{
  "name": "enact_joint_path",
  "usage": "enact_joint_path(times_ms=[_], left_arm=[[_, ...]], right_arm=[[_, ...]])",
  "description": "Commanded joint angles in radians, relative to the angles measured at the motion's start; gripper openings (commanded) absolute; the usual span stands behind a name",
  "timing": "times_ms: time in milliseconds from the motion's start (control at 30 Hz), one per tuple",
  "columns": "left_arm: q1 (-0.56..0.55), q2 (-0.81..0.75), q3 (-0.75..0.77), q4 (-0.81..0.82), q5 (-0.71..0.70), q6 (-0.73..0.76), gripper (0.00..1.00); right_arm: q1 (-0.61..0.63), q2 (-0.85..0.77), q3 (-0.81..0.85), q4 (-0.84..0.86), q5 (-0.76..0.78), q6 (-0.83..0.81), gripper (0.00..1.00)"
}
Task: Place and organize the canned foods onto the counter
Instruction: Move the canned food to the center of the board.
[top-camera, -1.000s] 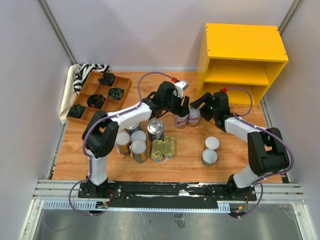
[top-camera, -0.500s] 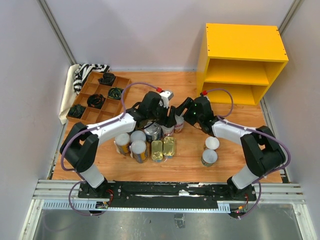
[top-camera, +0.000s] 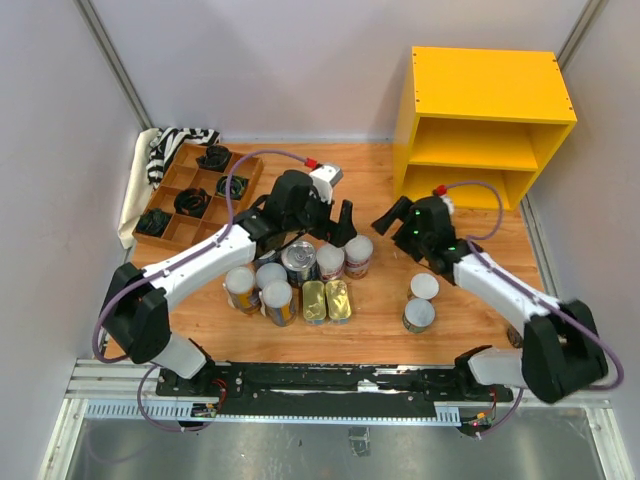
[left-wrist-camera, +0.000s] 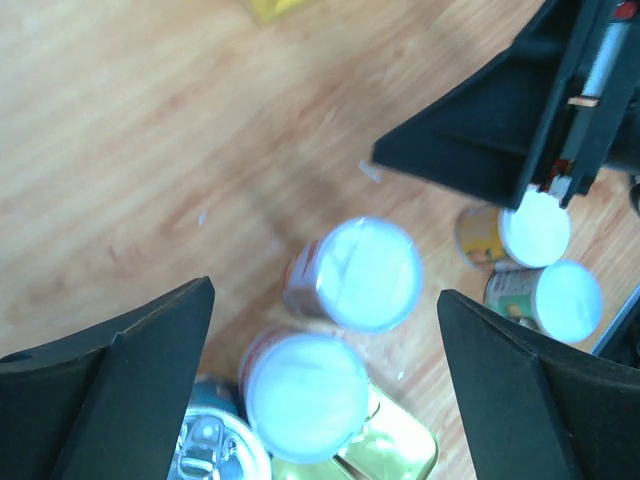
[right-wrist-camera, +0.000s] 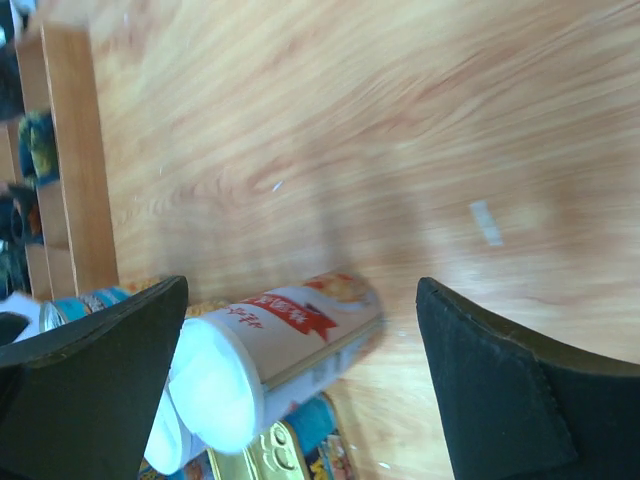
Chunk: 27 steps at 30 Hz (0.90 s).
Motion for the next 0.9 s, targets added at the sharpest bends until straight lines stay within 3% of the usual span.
enact_joint_path(times_ms=[0, 200, 400, 600, 867], left_arm=[[-0.065, 0.002, 0.144, 0.013, 0.013, 0.12, 1.0], [-0.206, 0.094, 0.275, -0.037, 0.002, 0.26, 1.0], [-0.269, -0.031, 0.114, 0.059, 0.046, 0.298, 1.0], [-0.266, -0.156, -0.005, 0.09, -0.005, 0.262, 1.0], [-0.175, -0.225, -0.109, 0.126, 0.08, 0.173, 1.0]], right_arm=[[-0.103, -0.246, 0.029, -0.262, 0.226, -0.116, 1.0], [-0.348, -0.437, 0.123, -0.663, 0.327, -0.143, 0.98], [-0.421, -0.43, 0.177, -1.013, 0.329, -0.006, 0.98], [-0.42, -0.441, 0.052, -1.054, 0.177, 0.118, 0.99], [-0.42, -0.393, -0.073, -1.057, 0.032, 0.267, 0.99]])
